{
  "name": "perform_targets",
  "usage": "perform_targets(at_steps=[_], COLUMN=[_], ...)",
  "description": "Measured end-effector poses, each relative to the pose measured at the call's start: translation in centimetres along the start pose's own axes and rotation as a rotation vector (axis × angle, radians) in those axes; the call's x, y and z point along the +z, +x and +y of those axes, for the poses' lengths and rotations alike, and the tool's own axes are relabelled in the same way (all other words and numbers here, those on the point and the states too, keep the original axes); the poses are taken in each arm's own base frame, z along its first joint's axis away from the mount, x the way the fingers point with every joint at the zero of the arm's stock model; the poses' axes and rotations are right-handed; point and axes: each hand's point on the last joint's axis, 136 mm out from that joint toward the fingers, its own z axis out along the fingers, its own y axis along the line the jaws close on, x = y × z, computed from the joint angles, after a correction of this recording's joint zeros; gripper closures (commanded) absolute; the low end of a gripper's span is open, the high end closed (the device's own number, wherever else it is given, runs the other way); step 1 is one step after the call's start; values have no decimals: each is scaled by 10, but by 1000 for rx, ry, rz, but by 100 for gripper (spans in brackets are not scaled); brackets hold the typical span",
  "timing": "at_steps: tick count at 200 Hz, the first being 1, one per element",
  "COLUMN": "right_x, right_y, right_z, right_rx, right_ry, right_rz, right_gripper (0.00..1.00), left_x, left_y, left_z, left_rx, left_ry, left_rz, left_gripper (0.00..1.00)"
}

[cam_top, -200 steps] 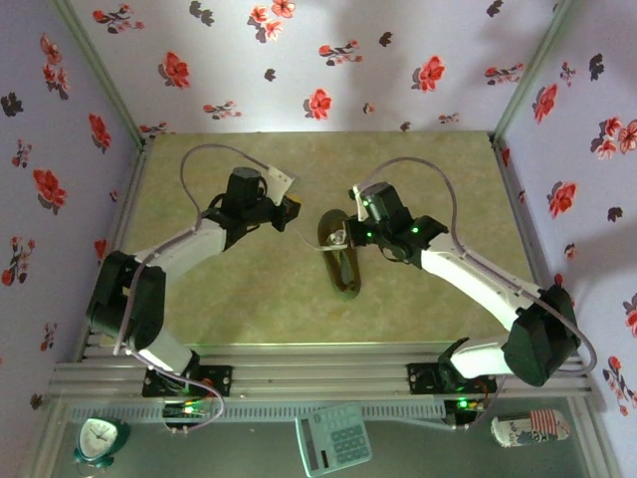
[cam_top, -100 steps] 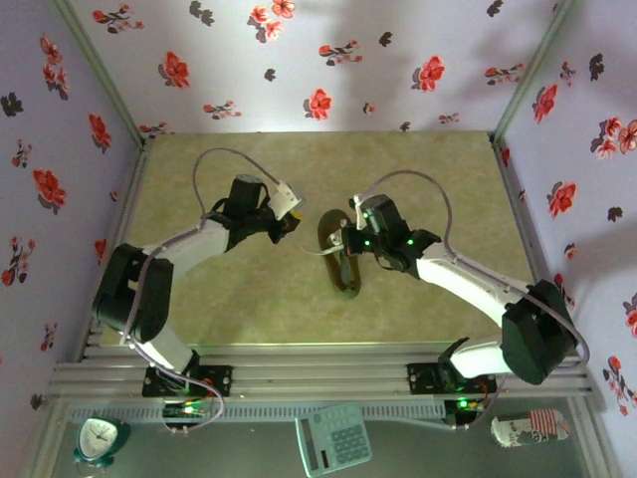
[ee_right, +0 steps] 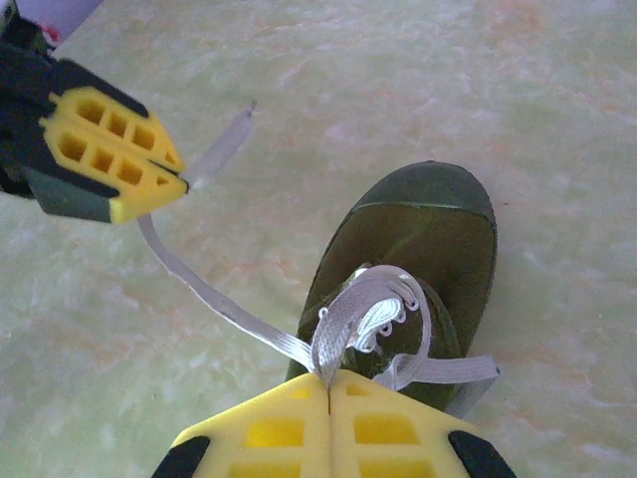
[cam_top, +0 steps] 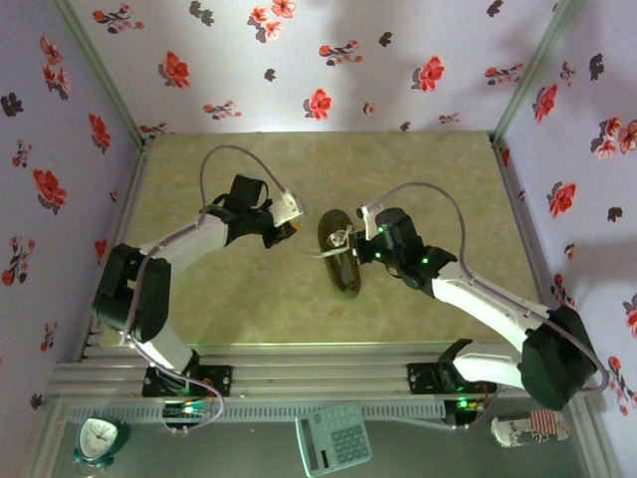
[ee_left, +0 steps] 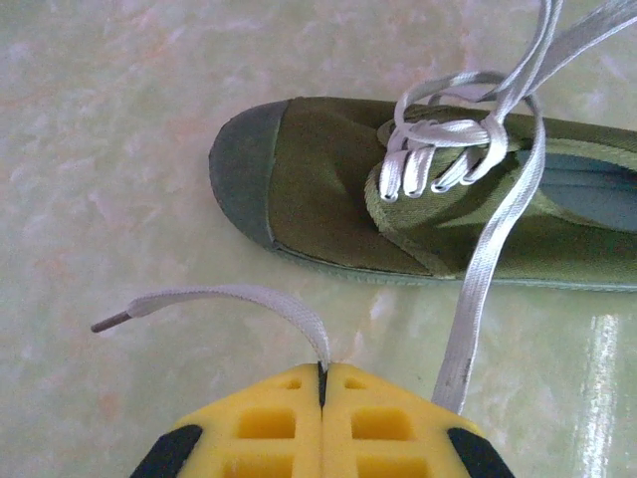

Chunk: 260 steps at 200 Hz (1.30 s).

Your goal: Tie the shoes

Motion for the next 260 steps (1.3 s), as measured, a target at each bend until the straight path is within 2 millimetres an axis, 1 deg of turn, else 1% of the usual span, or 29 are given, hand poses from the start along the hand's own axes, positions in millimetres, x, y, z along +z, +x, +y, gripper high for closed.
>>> perform_targets(at_steps=[35, 54, 78, 95, 111, 123, 136, 151, 163, 175, 203, 229, 241, 245, 254, 260], right_x=[-2, -2, -2, -2, -2, -2, -1, -1, -1, -1, -1, -1, 0, 0, 0, 0], right_y=[3, 4, 7, 7, 7, 9, 12, 14, 14, 14, 14, 13, 13, 13, 12, 12], right_z=[7, 9, 9, 9, 9, 9, 8, 7, 7, 7, 7, 7, 7, 7, 7, 7], right_rx=[-62, -81, -90, -91, -91, -91, -90, -90, -90, -90, -90, -88, -88, -88, -88, -88], right_ry=[-41, -52, -56, -59, -59, -58, -56, -55, -55, -55, -55, -55, -55, -55, -52, -51], right_rz=[7, 11, 23, 25, 25, 28, 34, 39, 38, 38, 38, 38, 35, 35, 32, 30], right_gripper=[100, 100, 100, 100, 100, 100, 100, 100, 100, 100, 100, 100, 100, 100, 100, 100], left_x=[-21, -29, -28, -24, -17, -9, 2, 14, 24, 34, 56, 76, 85, 87, 93, 96], left_y=[-14, -18, -13, -11, -13, -20, -31, -49, -61, -71, -83, -90, -92, -93, -94, -94], left_z=[-15, -24, -30, -28, -15, 1, 23, 50, 67, 81, 99, 106, 104, 103, 101, 99], left_rx=[34, 59, 66, 65, 74, 81, 91, 102, 108, 106, 68, 11, -19, -28, -53, -73], left_ry=[29, 49, 65, 60, 29, -4, -43, -84, -108, -124, -140, -131, -121, -118, -109, -103], left_rz=[-50, -62, -61, -56, -51, -48, -53, -73, -87, -104, -129, -139, -144, -146, -150, -151], left_gripper=[100, 100, 100, 100, 100, 100, 100, 100, 100, 100, 100, 100, 95, 89, 71, 61])
